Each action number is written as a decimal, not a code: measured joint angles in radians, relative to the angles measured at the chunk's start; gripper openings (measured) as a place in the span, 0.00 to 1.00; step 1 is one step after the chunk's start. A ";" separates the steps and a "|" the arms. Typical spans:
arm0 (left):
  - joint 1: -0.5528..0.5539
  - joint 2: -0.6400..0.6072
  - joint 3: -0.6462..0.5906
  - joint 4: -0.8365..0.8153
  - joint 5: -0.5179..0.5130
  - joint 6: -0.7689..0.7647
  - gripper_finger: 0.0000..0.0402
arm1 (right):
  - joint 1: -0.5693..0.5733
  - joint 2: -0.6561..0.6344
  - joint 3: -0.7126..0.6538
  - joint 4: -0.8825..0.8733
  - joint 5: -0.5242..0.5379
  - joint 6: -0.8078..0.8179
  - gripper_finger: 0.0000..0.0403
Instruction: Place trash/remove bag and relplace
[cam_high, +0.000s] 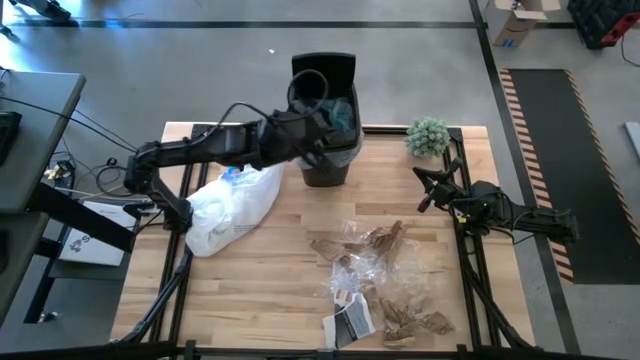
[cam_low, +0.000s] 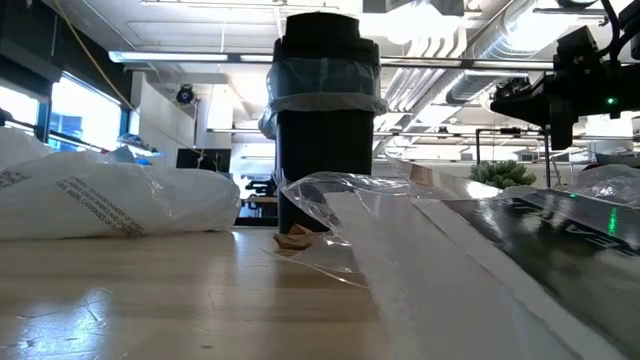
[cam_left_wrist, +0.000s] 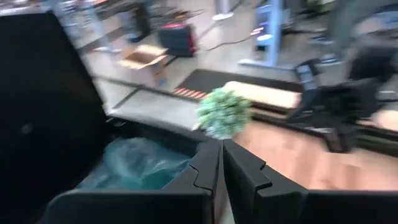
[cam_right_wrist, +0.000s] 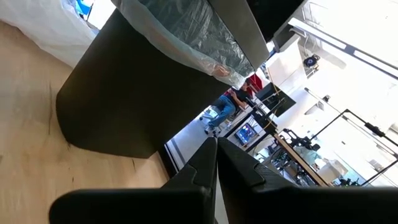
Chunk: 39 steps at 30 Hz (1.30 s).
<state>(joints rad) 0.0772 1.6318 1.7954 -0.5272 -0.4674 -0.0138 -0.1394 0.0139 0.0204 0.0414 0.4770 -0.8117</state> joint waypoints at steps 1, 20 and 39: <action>0.004 -0.013 0.000 -0.003 0.041 0.007 0.04 | 0.000 0.000 0.000 0.000 0.000 0.000 0.00; 0.136 0.005 0.001 -0.296 0.275 0.139 0.67 | 0.000 0.000 0.000 0.000 -0.003 0.000 0.00; 0.198 0.056 0.001 -0.311 0.342 0.150 0.46 | 0.000 0.000 0.000 0.000 -0.002 0.000 0.00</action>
<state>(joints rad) 0.2749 1.6882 1.7966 -0.8378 -0.1249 0.1360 -0.1394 0.0139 0.0201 0.0414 0.4747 -0.8120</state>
